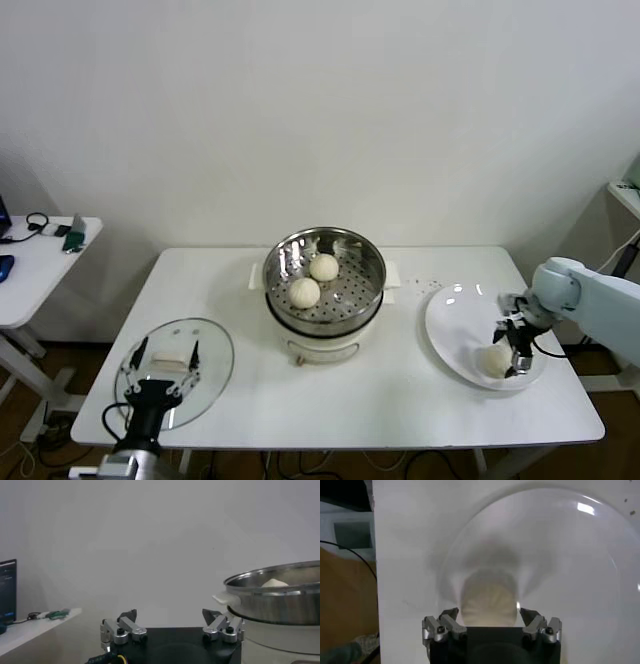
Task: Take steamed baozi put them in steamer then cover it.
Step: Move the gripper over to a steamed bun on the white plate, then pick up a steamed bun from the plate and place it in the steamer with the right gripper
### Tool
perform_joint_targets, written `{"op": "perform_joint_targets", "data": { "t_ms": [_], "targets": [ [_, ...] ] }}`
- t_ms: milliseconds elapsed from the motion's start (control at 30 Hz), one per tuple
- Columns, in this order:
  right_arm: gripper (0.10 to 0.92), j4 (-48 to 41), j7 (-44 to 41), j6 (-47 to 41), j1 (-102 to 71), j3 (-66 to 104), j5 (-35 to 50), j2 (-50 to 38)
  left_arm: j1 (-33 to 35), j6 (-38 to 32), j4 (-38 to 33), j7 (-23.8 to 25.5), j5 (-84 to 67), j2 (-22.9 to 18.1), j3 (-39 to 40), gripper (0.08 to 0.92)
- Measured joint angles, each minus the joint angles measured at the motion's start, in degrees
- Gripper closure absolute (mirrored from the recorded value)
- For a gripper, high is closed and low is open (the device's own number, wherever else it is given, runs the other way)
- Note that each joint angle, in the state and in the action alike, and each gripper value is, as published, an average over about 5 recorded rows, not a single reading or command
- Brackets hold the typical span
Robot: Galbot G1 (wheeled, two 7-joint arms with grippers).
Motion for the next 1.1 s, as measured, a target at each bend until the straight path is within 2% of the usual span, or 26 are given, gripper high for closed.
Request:
{"op": "perform_joint_targets", "data": {
  "t_ms": [133,367,567,1100],
  "targets": [
    [0.208,-0.61,-0.44,0.17,0.07,-0.51,-0.2,0.58,0.05,0.09,0.0,-0.16,0.08,-0.01,0.02,0.177],
    [0.287,-0.94,-0.8,0.4,0.37,-1.4,-0.27,0.73,0.1,0.24,-0.08,-0.35,0.13,-0.03,-0.11,0.177],
    [0.314,-1.42,-0.89,0.83,0.75,-1.81,-0.25,1.12,0.43,0.24,-0.18,-0.38,0.13,0.1,-0.24,0.177],
    [0.321,-1.07,-1.7,3.9,6.95,-6.06,1.75,2.76,0.37,0.24,-0.55,-0.38,0.07,0.22,0.29,0.177]
  ]
}}
